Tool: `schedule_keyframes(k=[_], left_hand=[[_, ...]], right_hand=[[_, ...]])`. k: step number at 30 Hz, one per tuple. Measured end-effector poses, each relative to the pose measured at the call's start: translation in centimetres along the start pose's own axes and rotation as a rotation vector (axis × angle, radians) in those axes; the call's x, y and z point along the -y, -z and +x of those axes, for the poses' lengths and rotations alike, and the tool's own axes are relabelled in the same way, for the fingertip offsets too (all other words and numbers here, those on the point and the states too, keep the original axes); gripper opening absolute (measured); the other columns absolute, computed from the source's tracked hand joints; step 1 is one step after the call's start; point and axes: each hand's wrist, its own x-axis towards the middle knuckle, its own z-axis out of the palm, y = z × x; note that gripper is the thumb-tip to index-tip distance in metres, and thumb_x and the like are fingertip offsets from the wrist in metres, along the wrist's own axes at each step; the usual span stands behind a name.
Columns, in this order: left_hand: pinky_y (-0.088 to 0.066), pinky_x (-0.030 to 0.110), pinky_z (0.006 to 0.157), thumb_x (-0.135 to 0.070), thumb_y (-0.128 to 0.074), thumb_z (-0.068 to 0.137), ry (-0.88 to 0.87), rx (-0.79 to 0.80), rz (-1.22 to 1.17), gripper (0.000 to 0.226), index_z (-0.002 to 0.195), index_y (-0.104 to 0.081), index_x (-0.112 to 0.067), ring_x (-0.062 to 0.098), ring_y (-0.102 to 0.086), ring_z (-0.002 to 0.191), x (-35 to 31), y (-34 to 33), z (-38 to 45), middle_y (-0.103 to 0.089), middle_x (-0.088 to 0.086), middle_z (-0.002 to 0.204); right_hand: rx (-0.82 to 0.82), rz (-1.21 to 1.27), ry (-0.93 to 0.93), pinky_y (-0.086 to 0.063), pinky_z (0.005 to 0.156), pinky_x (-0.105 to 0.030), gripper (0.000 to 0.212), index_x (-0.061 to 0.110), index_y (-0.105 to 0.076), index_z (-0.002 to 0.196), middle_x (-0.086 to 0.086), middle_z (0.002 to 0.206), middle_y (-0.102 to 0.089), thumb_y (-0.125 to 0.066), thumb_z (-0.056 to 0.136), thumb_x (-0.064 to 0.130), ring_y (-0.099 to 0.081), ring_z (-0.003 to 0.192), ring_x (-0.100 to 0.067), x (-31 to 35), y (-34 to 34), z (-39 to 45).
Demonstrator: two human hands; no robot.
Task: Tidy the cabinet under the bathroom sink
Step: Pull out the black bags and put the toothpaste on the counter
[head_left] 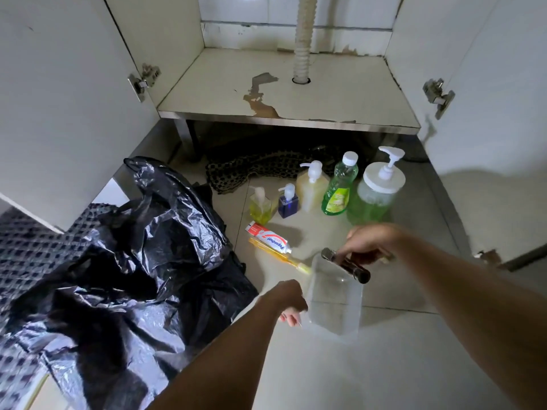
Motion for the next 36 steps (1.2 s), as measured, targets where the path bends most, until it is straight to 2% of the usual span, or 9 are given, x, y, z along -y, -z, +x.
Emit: schedule_keyframes(k=[6, 8, 10, 13, 15, 19, 22, 28, 36], left_hand=[[-0.050, 0.030, 0.089, -0.008, -0.045, 0.095, 0.047, 0.078, 0.044, 0.025, 0.081, -0.064, -0.001, 0.018, -0.066, 0.106, -0.3, -2.0, -1.9, -0.067, 0.012, 0.121], [-0.047, 0.031, 0.096, -0.008, -0.039, 0.097, 0.057, 0.111, 0.024, 0.028, 0.091, -0.064, 0.002, 0.019, -0.061, 0.117, -0.7, -2.7, -2.2, -0.063, 0.011, 0.127], [-0.046, 0.030, 0.099, -0.007, -0.035, 0.098, 0.053, 0.133, -0.002, 0.035, 0.115, -0.061, 0.005, 0.018, -0.058, 0.122, -0.9, -2.9, -2.4, -0.060, 0.011, 0.131], [-0.047, 0.028, 0.092, -0.006, -0.036, 0.096, 0.019, 0.129, 0.001, 0.036, 0.120, -0.059, 0.007, 0.017, -0.060, 0.118, -0.7, -2.7, -1.9, -0.062, 0.011, 0.129], [-0.047, 0.028, 0.093, -0.006, -0.036, 0.096, 0.019, 0.158, 0.020, 0.036, 0.119, -0.060, 0.006, 0.017, -0.059, 0.119, -0.5, -2.6, -1.7, -0.062, 0.011, 0.129], [-0.044, 0.031, 0.101, -0.009, -0.037, 0.097, 0.053, 0.211, 0.036, 0.035, 0.120, -0.062, 0.002, 0.019, -0.056, 0.123, 0.3, -2.4, -0.7, -0.061, 0.011, 0.130], [-0.043, 0.031, 0.102, -0.012, -0.039, 0.098, 0.069, 0.268, 0.019, 0.035, 0.121, -0.062, -0.001, 0.018, -0.054, 0.125, 1.2, -2.1, 0.3, -0.060, 0.010, 0.132], [-0.047, 0.025, 0.085, -0.014, -0.044, 0.098, 0.050, 0.330, -0.092, 0.033, 0.121, -0.060, 0.002, 0.016, -0.057, 0.122, 2.5, -1.8, 1.1, -0.062, 0.011, 0.129], [-0.047, 0.026, 0.084, -0.013, -0.050, 0.096, 0.041, 0.347, -0.195, 0.032, 0.122, -0.057, 0.005, 0.020, -0.060, 0.118, 2.8, -1.6, 1.3, -0.064, 0.013, 0.125]], right_hand=[[-0.018, -0.094, -0.073, -0.042, 0.049, -0.020, 0.017, 0.008, -0.062, 0.070, -0.005, 0.061, -0.059, -0.074, 0.077, 0.018, -0.050, 0.049, -0.012, -2.3, -6.3, -0.3], [-0.104, -0.172, -0.058, -0.044, 0.047, -0.021, 0.018, 0.007, -0.061, 0.072, -0.008, 0.068, -0.066, -0.072, 0.079, 0.019, -0.055, 0.048, -0.014, -2.9, -9.0, -0.4], [-0.194, -0.297, -0.057, -0.050, 0.058, -0.024, 0.022, 0.005, -0.065, 0.091, -0.011, 0.095, -0.071, -0.072, 0.078, 0.021, -0.068, 0.074, -0.019, -3.5, -11.3, 0.1], [-0.277, -0.362, -0.058, -0.048, 0.070, -0.024, 0.031, 0.009, -0.064, 0.105, -0.008, 0.112, -0.067, -0.065, 0.078, 0.023, -0.066, 0.103, -0.023, -4.2, -12.4, 1.0], [-0.211, -0.444, -0.067, -0.049, 0.071, -0.025, 0.024, 0.010, -0.063, 0.098, -0.007, 0.107, -0.068, -0.065, 0.078, 0.024, -0.066, 0.098, -0.022, -4.2, -12.0, 1.4], [0.049, -0.422, -0.067, -0.045, 0.054, -0.021, 0.021, 0.011, -0.061, 0.067, -0.001, 0.072, -0.074, -0.072, 0.081, 0.022, -0.058, 0.051, -0.010, -3.1, -9.4, 3.0], [-0.078, -0.348, 0.015, -0.036, 0.043, -0.018, 0.015, 0.010, -0.066, 0.061, 0.004, 0.041, -0.061, -0.069, 0.073, 0.016, -0.050, 0.034, -0.002, -1.0, -6.5, 4.3], [-0.438, -0.258, 0.216, -0.047, 0.070, -0.026, 0.024, 0.009, -0.068, 0.093, -0.011, 0.092, -0.070, -0.064, 0.076, 0.026, -0.066, 0.089, -0.029, 2.7, -7.7, 7.5], [-0.478, -0.244, 0.315, -0.048, 0.085, -0.039, 0.053, 0.007, -0.044, 0.121, -0.013, 0.119, -0.056, -0.070, 0.080, 0.029, -0.058, 0.110, -0.032, 6.3, -11.7, 11.3]])
